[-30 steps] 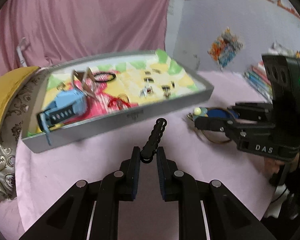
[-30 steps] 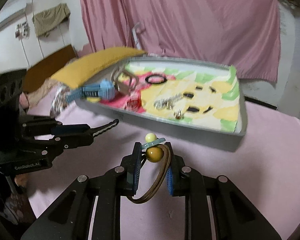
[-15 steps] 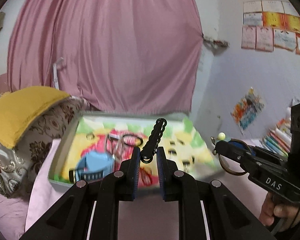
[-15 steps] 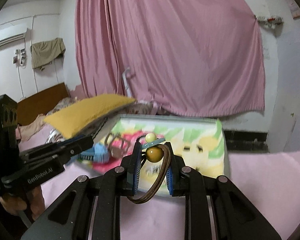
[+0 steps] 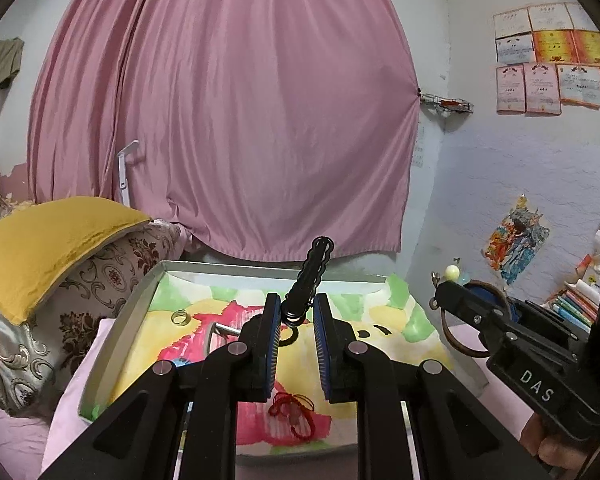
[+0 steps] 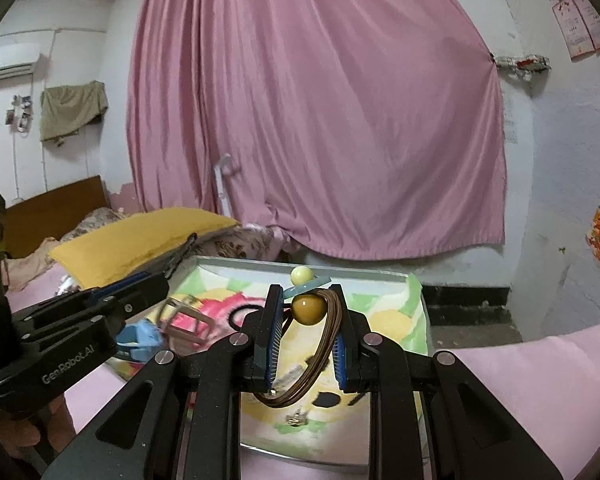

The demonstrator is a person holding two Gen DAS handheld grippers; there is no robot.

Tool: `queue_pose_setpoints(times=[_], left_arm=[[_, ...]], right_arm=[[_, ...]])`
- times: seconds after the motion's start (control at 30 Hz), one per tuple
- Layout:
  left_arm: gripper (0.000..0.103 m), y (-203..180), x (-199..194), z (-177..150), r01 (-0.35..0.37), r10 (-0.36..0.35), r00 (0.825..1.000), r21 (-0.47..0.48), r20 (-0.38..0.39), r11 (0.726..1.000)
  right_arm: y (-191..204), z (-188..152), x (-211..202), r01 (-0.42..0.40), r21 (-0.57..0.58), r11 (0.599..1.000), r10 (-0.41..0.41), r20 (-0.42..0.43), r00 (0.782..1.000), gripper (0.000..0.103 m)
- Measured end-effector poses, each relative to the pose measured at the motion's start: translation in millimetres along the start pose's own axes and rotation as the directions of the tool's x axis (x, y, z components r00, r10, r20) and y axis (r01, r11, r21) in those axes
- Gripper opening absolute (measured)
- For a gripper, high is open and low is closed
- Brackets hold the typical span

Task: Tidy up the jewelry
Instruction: 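Carry the bead strand and keychain over the tray with both tools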

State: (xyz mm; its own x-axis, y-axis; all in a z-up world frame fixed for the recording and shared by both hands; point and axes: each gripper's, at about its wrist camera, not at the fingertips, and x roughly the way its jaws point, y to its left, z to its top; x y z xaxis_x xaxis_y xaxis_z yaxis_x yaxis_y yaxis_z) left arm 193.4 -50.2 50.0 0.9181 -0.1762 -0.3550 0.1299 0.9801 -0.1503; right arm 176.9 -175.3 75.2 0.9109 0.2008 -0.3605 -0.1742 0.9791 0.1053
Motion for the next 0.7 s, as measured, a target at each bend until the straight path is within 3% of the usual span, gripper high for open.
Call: queue_pose_setpoints(times=[0.2,0.4,0.7], left_arm=[[0.015,-3.7,19.5,-5.1,-0.012,0.013,0.997,0.015,-0.076,1.000],[0.015,-5.5,28.9,-8.6,-0.014,0.019,0.989,0.033,-0.148,0.999],[0.015,-6.9,46.9,-19.2,0.001,0.011,0.958,0.043,-0.285,0.999]], right_arm=[[-9.4,-5.0,18.8,0.009,0.040,0.999,-0.005,-0.105,0.994,0.019],[-18.9,-17.1,41.6,-0.006,0.079,0.997,0.024,-0.234,0.972,0.019],[-26.9,-31.7,59.1,-0.014,0.119,0.993,0.052,-0.323,0.945,0.019]])
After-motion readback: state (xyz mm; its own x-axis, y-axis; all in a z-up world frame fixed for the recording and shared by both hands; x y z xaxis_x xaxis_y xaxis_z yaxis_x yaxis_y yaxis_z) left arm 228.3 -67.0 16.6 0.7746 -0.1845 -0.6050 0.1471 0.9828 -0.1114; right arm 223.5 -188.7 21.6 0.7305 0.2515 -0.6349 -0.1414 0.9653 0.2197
